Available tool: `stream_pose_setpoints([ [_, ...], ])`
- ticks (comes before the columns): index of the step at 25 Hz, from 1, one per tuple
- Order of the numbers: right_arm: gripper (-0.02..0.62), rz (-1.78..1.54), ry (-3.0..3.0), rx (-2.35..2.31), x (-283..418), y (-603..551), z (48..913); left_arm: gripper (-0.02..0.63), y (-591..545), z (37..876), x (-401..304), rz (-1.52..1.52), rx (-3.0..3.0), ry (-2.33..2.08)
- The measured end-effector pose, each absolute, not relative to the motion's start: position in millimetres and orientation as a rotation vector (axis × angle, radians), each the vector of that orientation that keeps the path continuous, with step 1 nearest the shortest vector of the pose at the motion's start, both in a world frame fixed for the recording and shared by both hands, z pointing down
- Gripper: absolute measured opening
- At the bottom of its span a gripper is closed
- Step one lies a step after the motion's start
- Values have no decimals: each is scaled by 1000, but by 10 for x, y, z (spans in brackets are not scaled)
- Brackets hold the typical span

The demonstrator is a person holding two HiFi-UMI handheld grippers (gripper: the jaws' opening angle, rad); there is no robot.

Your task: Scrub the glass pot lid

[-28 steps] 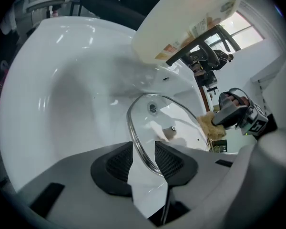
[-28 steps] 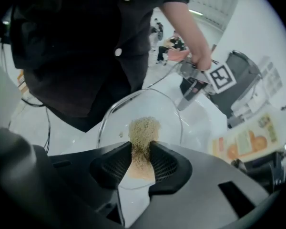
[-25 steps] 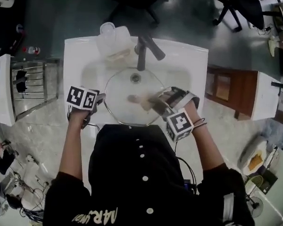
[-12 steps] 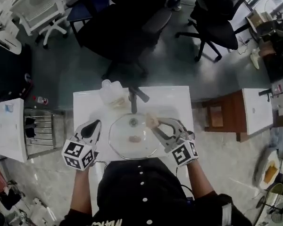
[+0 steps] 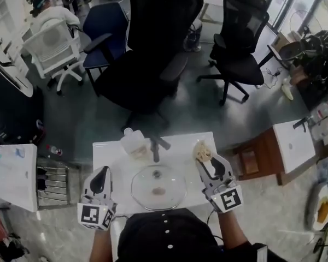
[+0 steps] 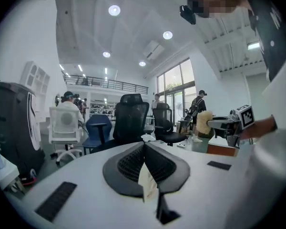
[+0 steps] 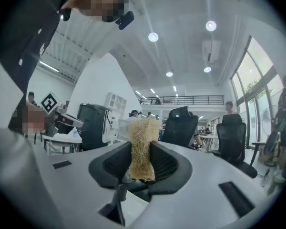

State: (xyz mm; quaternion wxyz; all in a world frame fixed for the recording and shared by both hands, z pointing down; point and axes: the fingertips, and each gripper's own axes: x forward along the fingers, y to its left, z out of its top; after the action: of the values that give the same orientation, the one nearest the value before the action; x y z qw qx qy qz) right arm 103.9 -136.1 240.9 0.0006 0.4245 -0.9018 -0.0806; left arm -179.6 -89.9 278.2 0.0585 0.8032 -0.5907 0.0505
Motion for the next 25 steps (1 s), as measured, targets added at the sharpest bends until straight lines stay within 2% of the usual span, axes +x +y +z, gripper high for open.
stream_pose_setpoints([
  [12,132,-240,-2773,1544,1391,-1351,2390,26,-799,2610,-1797,169,2457,-1904],
  [25,132,-248,-2762,1528,1381,-1394,2395,26,-803,2691,-1795,193,2399,-1935],
])
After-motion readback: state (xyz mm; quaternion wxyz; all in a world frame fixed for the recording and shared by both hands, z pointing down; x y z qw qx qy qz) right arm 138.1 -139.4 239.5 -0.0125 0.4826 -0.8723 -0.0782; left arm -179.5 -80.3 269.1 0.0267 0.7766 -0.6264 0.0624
